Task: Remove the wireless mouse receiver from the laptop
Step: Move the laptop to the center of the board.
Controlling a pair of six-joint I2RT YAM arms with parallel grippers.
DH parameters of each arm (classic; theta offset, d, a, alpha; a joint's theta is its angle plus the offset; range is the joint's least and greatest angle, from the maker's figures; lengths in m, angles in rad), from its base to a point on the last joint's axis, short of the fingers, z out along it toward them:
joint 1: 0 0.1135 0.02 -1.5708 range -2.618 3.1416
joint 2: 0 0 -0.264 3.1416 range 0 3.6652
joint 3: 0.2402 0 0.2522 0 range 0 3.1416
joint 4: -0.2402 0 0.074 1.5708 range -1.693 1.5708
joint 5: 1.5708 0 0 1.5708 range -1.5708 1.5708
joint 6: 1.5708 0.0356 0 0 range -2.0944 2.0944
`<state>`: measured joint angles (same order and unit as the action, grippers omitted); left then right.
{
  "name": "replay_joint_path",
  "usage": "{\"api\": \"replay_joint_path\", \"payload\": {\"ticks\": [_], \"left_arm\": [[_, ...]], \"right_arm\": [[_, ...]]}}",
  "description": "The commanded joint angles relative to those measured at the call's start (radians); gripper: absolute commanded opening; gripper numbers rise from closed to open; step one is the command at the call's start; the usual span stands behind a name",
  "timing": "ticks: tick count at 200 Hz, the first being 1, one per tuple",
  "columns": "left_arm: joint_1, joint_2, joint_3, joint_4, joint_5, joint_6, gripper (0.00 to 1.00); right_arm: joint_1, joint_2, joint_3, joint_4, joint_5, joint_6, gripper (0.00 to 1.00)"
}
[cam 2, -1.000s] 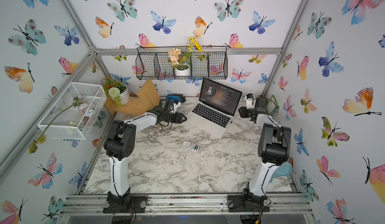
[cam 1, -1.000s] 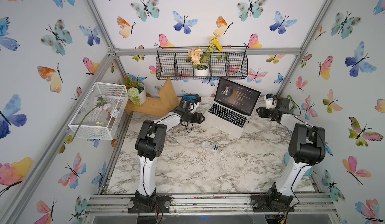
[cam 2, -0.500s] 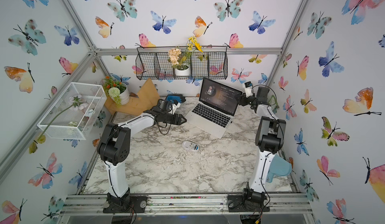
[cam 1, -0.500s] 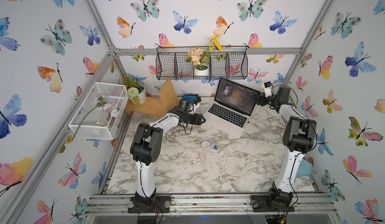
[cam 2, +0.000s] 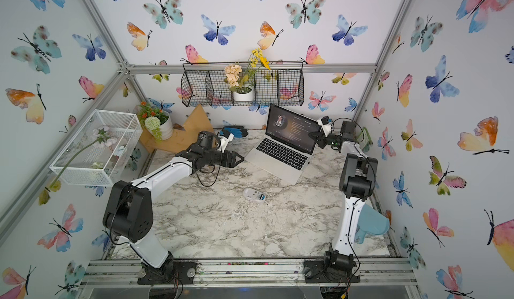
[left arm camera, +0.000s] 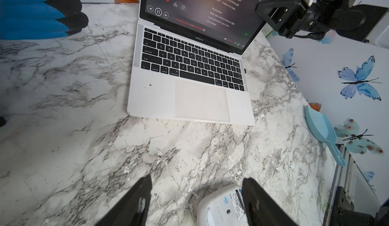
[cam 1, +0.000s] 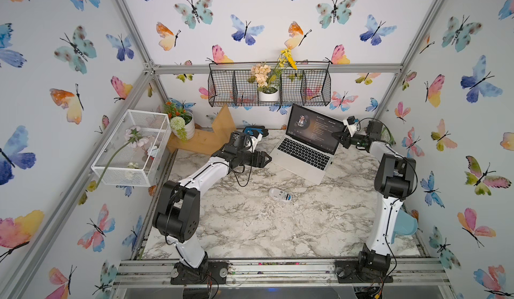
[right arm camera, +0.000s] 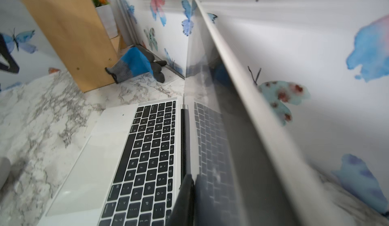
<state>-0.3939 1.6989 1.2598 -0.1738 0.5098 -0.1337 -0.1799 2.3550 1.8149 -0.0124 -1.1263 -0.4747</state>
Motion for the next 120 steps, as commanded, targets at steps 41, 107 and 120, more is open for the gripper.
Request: {"api": "replay_joint_path", "payload": {"ticks": [41,107,120], "left_arm": [[0.014,-0.031,-0.037,-0.023,-0.062,0.009,0.74],[0.013,0.006,0.008,-0.036,-0.050,0.038,0.75],[0.013,0.018,0.019,-0.043,-0.055,0.045,0.75]], "right_arm": [[0.014,-0.086,-0.099,-0.214,-0.138,-0.326,0.03],[0.069,-0.023,0.053,-0.677,-0.203,-0.721,0.03],[0.081,0.021,0.134,-0.793,-0.208,-0.792,0.03]]}}
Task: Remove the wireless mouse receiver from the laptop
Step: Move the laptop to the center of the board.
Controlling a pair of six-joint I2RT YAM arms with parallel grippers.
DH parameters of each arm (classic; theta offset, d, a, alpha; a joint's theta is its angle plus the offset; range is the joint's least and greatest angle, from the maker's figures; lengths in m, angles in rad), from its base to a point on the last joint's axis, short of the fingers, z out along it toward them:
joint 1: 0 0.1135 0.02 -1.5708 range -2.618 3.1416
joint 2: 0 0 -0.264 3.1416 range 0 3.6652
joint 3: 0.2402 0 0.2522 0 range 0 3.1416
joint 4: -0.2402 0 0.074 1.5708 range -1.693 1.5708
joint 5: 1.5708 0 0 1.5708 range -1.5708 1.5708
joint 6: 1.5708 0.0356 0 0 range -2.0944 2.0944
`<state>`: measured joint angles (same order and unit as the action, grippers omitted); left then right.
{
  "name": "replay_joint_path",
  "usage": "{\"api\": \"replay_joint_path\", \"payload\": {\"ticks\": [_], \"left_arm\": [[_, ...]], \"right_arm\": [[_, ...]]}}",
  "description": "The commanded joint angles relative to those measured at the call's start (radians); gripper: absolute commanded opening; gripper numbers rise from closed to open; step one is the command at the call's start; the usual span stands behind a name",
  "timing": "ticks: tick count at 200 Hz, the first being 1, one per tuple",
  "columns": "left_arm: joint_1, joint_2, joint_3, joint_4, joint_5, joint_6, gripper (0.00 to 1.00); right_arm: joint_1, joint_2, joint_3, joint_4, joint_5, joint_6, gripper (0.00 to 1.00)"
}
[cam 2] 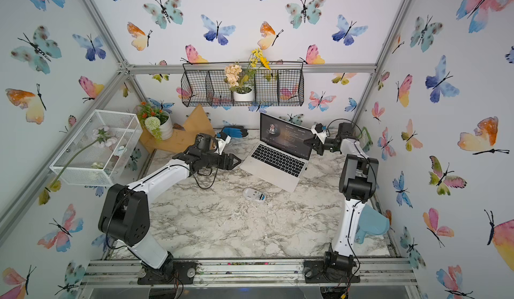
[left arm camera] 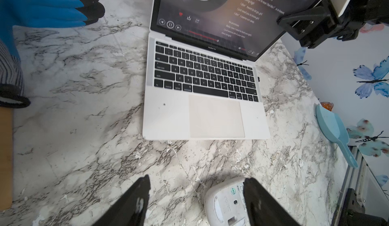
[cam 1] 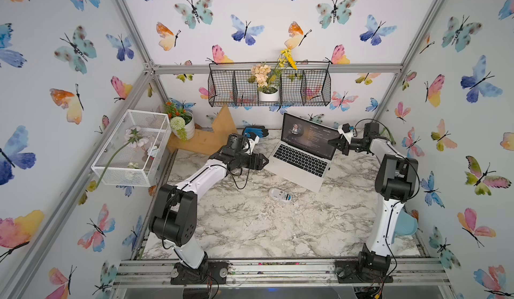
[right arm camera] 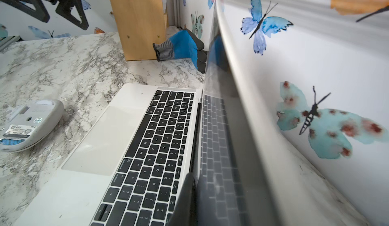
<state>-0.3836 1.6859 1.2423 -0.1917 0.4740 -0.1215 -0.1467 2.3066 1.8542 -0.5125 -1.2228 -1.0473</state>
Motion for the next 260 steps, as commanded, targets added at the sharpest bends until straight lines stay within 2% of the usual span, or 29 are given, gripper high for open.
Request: {"api": "replay_joint_path", "payload": {"ticks": [1,17,41,47,54,60,69,75,86,95,105,116,129,161,185,200,224,234,260], "left_arm": [[0.003,0.032,0.037,-0.026,-0.019,0.033,0.75],[0.003,0.046,0.042,-0.028,-0.018,0.033,0.76],[0.003,0.083,0.046,-0.019,-0.005,0.010,0.75],[0.002,0.097,0.050,-0.020,0.000,0.002,0.74],[0.002,0.114,0.055,-0.021,0.000,-0.009,0.72],[0.000,0.125,0.055,-0.019,0.017,-0.021,0.70],[0.000,0.134,0.045,-0.007,0.039,-0.039,0.62],[0.000,0.136,0.031,0.008,0.043,-0.051,0.59],[0.000,0.135,-0.001,0.042,0.038,-0.075,0.58],[0.001,0.137,-0.024,0.065,0.025,-0.089,0.57],[0.001,0.153,-0.024,0.058,0.018,-0.088,0.57],[0.000,0.172,-0.007,0.038,0.018,-0.081,0.57],[0.002,0.192,0.011,0.034,0.018,-0.066,0.56],[0.012,0.252,0.091,-0.029,0.039,-0.016,0.56],[0.027,0.253,0.090,-0.031,0.075,-0.003,0.60],[0.040,0.259,0.088,-0.029,0.090,-0.003,0.65],[0.054,0.278,0.092,-0.017,0.117,-0.011,0.65],[0.058,0.283,0.091,-0.013,0.118,-0.006,0.65],[0.083,0.303,0.091,0.003,0.154,-0.009,0.65]], "right_arm": [[0.049,0.073,0.101,-0.302,-0.112,-0.224,0.03],[0.063,0.118,0.191,-0.433,-0.123,-0.306,0.03],[0.087,0.111,0.173,-0.400,-0.124,-0.275,0.03],[0.093,0.101,0.151,-0.334,-0.115,-0.200,0.03],[0.098,0.082,0.117,-0.232,-0.105,-0.095,0.08],[0.099,0.062,0.079,-0.132,-0.096,0.005,0.17],[0.099,0.024,0.013,0.014,-0.091,0.124,0.32],[0.099,-0.012,-0.051,0.178,-0.061,0.290,0.41],[0.099,-0.076,-0.164,0.455,0.011,0.540,0.48],[0.098,-0.125,-0.226,0.533,0.044,0.581,0.52],[0.099,-0.191,-0.284,0.569,0.152,0.599,0.56],[0.098,-0.243,-0.316,0.543,0.233,0.583,0.58],[0.098,-0.319,-0.369,0.454,0.352,0.479,0.60],[0.098,-0.497,-0.672,0.464,0.574,0.260,0.64],[0.098,-0.562,-0.807,0.361,0.634,-0.040,0.67],[0.098,-0.586,-0.820,0.369,0.659,-0.028,0.68],[0.098,-0.593,-0.802,0.387,0.693,0.026,0.68],[0.098,-0.580,-0.775,0.339,0.706,0.018,0.68],[0.098,-0.572,-0.775,0.235,0.642,0.007,0.67]]}}
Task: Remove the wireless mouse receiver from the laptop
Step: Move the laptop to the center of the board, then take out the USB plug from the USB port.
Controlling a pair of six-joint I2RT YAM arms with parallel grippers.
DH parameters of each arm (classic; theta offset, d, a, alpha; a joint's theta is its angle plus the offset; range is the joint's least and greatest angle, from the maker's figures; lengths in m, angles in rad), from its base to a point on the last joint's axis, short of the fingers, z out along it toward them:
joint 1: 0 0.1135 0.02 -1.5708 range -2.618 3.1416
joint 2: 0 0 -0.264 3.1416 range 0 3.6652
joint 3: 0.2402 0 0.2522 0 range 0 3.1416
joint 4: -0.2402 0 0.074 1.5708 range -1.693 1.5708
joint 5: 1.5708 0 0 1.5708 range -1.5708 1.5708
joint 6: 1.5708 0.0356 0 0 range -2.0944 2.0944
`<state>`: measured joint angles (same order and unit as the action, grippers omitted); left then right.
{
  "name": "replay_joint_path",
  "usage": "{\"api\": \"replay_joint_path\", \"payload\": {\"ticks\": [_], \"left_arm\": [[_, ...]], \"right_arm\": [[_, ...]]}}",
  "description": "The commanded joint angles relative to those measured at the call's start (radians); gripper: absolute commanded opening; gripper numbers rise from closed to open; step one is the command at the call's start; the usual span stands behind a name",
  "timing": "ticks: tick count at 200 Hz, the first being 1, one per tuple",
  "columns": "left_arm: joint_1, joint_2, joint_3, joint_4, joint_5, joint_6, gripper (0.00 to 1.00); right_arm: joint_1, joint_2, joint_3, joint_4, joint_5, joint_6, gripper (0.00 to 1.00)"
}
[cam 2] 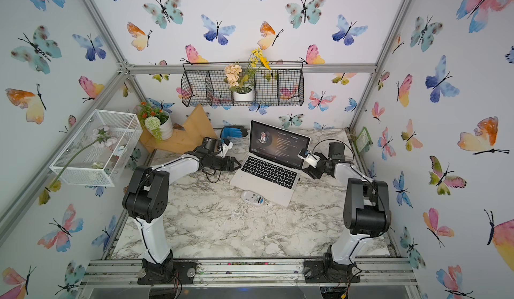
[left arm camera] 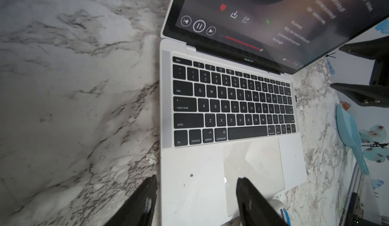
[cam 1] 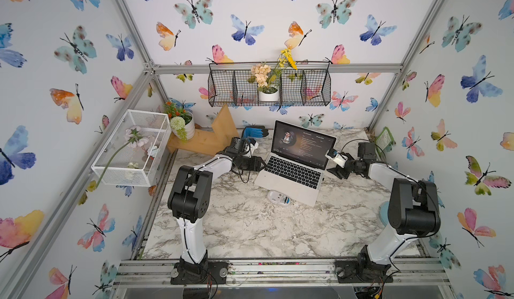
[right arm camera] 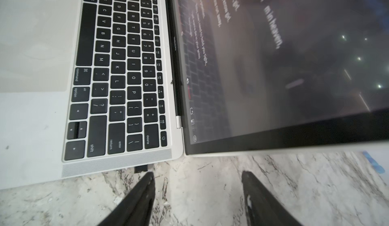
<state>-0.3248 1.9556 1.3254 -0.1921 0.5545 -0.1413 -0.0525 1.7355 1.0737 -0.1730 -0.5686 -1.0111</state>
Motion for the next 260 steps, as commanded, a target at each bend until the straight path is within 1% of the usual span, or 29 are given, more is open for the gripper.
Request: {"api": "replay_joint_path", "payload": {"ticks": [1,10,35,64,82,95,115,139,149,170,198,227,240,260], "left_arm": [[0.026,0.034,0.008,0.003,0.076,0.010,0.65],[0.035,0.069,0.013,0.004,0.091,0.010,0.65],[0.041,0.105,0.037,-0.019,0.093,0.033,0.66],[0.041,0.142,0.055,-0.034,0.102,0.039,0.65],[0.041,0.147,0.046,-0.020,0.095,0.039,0.65],[0.041,0.153,0.046,-0.025,0.090,0.045,0.64],[0.041,0.156,0.034,-0.021,0.085,0.059,0.64],[0.044,0.155,0.009,0.012,0.090,0.057,0.63],[0.047,0.157,-0.003,0.033,0.098,0.052,0.63],[0.050,0.161,-0.022,0.049,0.107,0.055,0.63],[0.055,0.160,-0.054,0.075,0.106,0.068,0.63],[0.059,0.168,-0.062,0.085,0.111,0.069,0.62],[0.058,0.167,-0.070,0.093,0.110,0.072,0.62],[0.059,0.166,-0.084,0.105,0.108,0.076,0.62]], "right_arm": [[0.004,-0.002,0.001,-0.106,-0.015,-0.031,0.67],[0.005,-0.016,-0.038,-0.091,-0.051,-0.029,0.67],[0.005,-0.052,-0.127,-0.009,-0.057,-0.010,0.67],[0.006,-0.027,-0.119,-0.065,-0.059,-0.009,0.65],[0.020,-0.012,-0.132,-0.061,-0.062,-0.006,0.65],[0.035,0.000,-0.149,-0.044,-0.028,-0.010,0.64],[0.039,0.029,-0.140,-0.040,0.002,-0.020,0.64],[0.039,0.055,-0.133,0.002,-0.004,-0.034,0.62],[0.039,0.074,-0.120,-0.009,-0.009,-0.046,0.62],[0.039,0.115,-0.104,-0.034,0.022,-0.064,0.61],[0.039,0.129,-0.120,0.007,0.046,-0.077,0.63],[0.039,0.144,-0.116,0.043,0.074,-0.099,0.62],[0.039,0.155,-0.103,0.044,0.071,-0.116,0.62],[0.039,0.183,-0.062,-0.007,0.031,-0.141,0.60]]}}
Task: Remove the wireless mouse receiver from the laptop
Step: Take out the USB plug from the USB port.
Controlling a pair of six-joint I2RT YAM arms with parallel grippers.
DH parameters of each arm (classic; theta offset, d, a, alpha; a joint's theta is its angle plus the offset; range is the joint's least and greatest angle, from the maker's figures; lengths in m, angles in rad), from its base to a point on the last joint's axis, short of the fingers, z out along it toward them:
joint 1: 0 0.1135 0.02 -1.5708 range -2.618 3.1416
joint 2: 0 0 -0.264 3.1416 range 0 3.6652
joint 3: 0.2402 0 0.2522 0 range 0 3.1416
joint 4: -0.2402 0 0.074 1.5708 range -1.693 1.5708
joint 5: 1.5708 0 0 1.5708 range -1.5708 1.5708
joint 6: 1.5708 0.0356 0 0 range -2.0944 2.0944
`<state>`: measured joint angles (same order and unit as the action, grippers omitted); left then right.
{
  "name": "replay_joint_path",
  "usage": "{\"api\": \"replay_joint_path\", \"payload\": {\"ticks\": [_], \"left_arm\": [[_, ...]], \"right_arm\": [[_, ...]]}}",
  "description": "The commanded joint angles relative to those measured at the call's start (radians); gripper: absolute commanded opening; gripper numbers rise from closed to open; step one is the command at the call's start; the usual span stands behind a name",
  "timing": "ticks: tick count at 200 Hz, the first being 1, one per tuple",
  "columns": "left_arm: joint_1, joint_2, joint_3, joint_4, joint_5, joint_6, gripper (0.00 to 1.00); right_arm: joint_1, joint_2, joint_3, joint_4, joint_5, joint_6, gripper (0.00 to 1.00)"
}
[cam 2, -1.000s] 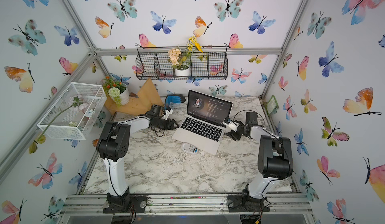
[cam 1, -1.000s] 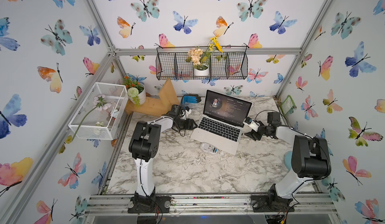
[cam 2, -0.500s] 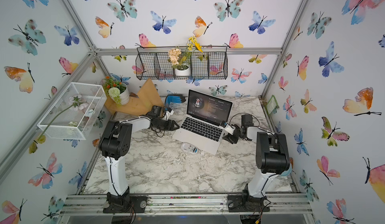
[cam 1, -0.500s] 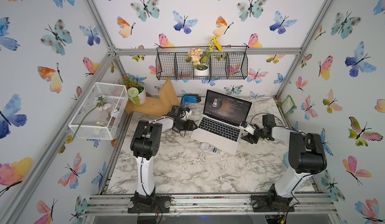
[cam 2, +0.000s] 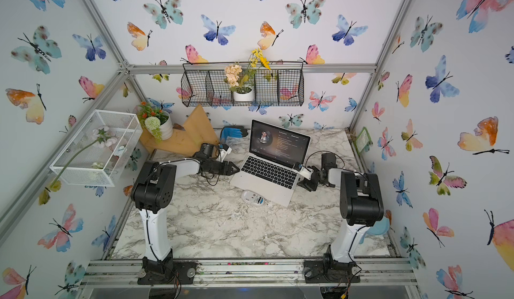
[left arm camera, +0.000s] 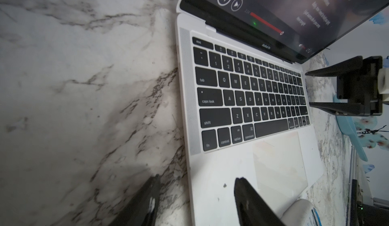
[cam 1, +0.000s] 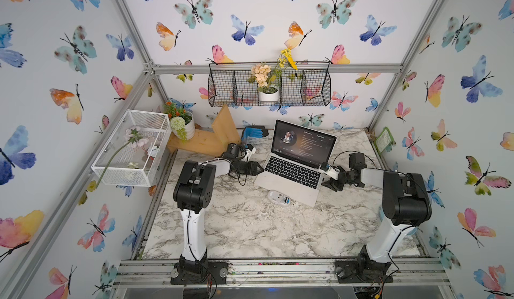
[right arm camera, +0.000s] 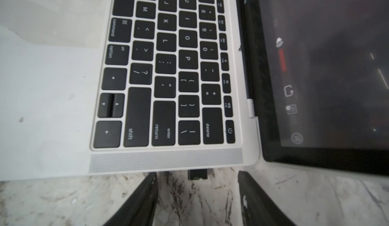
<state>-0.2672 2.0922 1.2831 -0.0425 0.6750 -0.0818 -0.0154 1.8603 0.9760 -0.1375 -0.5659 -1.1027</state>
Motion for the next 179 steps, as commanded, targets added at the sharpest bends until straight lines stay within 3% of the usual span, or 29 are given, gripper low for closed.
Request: {"api": "replay_joint_path", "payload": {"ticks": [1,35,56,95,179], "left_arm": [[0.001,0.029,-0.042,-0.045,-0.012,0.018,0.62],[0.002,0.031,-0.032,-0.060,-0.014,0.025,0.60],[0.003,0.026,-0.031,-0.062,-0.014,0.029,0.60],[0.003,0.026,-0.035,-0.058,-0.019,0.031,0.60],[0.002,0.034,-0.034,-0.051,-0.016,0.030,0.60]], "right_arm": [[0.002,0.060,0.038,-0.044,0.026,-0.050,0.60],[0.002,0.126,0.147,-0.246,-0.090,-0.081,0.59],[0.002,0.158,0.187,-0.314,-0.083,-0.086,0.60],[0.002,0.163,0.159,-0.279,-0.061,-0.066,0.59],[0.014,0.107,0.127,-0.246,-0.069,-0.067,0.35]]}}
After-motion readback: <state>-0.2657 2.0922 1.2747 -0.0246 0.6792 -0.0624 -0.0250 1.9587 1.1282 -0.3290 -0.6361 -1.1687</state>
